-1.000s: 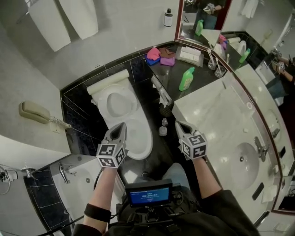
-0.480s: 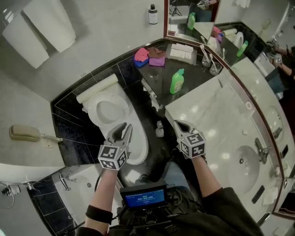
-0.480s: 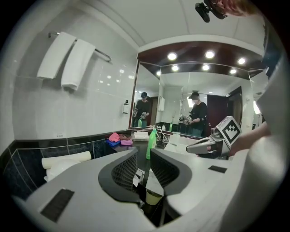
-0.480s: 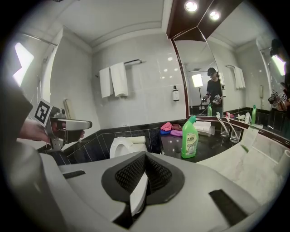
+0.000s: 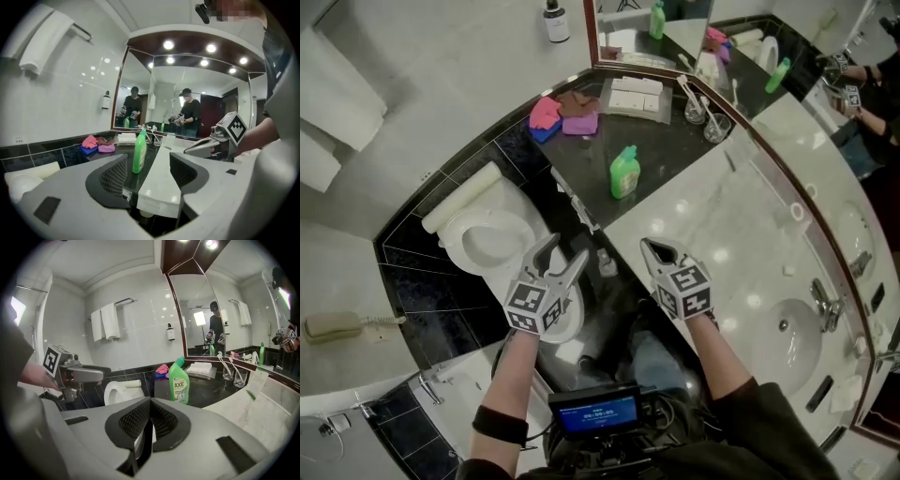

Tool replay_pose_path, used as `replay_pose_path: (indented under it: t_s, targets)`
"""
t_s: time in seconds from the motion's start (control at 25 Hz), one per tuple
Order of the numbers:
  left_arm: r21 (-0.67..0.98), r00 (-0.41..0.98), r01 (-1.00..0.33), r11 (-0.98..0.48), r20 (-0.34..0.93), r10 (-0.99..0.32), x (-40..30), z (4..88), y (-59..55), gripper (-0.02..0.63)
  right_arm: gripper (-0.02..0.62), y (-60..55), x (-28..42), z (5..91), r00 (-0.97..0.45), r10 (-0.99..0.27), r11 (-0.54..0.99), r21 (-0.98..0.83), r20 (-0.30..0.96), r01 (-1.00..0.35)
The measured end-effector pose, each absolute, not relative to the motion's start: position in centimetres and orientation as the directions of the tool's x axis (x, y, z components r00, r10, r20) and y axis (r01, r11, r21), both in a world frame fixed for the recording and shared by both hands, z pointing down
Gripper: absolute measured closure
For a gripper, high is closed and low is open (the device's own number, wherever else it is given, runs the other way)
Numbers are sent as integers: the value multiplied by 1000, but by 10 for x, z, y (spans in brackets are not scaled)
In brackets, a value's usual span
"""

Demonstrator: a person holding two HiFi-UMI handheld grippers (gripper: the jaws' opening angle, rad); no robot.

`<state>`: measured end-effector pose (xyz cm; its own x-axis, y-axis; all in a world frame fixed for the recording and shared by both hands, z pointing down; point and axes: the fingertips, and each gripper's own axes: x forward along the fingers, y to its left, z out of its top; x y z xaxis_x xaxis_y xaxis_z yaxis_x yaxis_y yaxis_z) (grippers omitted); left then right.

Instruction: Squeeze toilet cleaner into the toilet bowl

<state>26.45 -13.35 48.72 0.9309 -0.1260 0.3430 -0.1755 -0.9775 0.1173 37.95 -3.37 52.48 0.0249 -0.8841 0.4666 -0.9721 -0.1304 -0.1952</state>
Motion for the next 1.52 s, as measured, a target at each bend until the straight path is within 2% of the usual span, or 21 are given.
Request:
replay_pose_path:
  t_s: [0.08, 0.28, 0.4, 0.6, 1.28, 1.52]
  targets:
    - [133, 933, -133, -982, 351, -79, 295, 500, -130, 292, 581, -34, 396, 527, 29, -882, -138, -200, 469, -970]
    - [114, 931, -42, -993, 364, 2, 363, 529, -130, 257, 581, -36, 431, 534, 34, -883, -154, -221, 468, -963]
    - [98, 924, 7, -995, 380, 44, 398, 550, -136, 203, 581, -38, 450, 545, 36, -881, -161, -226, 472, -961]
    - [111, 921, 26, -993, 383, 67, 443, 584, -157, 137, 581, -44, 472, 560, 32, -877, -169, -246, 479, -954]
    - [86, 942, 141, -986, 296, 160, 538, 624, -187, 122, 581, -69, 520, 611, -7, -871, -155, -289, 491, -945]
    - [58, 943, 187, -981, 270, 196, 552, 626, -179, 158, 581, -71, 528, 627, -15, -865, -159, -301, 502, -940]
